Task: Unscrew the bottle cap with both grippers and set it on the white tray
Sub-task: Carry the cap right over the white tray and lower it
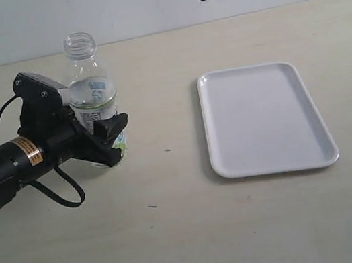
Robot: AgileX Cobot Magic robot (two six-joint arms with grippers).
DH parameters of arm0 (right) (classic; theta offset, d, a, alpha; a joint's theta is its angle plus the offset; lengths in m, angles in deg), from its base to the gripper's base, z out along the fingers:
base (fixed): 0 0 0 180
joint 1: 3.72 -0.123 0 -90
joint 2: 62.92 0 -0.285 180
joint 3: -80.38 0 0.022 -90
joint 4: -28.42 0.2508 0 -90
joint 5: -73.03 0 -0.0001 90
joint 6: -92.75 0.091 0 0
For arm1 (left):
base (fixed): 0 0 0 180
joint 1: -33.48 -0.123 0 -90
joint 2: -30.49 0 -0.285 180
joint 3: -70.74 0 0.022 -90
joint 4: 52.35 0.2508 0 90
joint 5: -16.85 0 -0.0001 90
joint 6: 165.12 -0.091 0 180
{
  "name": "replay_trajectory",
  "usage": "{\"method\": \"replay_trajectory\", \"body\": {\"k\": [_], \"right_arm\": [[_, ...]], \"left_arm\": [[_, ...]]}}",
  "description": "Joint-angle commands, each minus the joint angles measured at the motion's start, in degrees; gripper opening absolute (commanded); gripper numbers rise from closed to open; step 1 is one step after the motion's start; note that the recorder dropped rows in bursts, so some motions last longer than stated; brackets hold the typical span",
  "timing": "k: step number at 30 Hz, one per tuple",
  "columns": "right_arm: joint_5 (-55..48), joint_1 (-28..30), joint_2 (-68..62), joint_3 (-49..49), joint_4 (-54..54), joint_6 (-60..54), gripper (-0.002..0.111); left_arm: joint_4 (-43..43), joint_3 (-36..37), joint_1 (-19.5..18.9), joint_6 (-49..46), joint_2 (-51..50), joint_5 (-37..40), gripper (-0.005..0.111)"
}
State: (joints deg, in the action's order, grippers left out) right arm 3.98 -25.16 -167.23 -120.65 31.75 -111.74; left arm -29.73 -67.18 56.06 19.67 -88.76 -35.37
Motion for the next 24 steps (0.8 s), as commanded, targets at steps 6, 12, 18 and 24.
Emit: {"method": "replay_trajectory", "body": {"k": [6,12,18,24], "right_arm": [[13.9,8.7,0.8,18.2,-0.5,8.3,0.000],[31.5,8.9,0.4,32.4,-0.3,8.3,0.000],[39.9,8.9,-2.8,39.7,-0.3,8.2,0.000],[41.4,8.9,-9.0,40.3,-0.3,8.2,0.000]], "left_arm": [[-0.1,1.1,0.2,1.6,-3.3,-11.1,0.000],[-0.1,1.1,0.2,1.6,-3.3,-11.1,0.000],[0.9,1.1,0.2,1.6,-3.3,-11.1,0.000],[0.9,1.1,0.2,1.6,-3.3,-11.1,0.000]]}}
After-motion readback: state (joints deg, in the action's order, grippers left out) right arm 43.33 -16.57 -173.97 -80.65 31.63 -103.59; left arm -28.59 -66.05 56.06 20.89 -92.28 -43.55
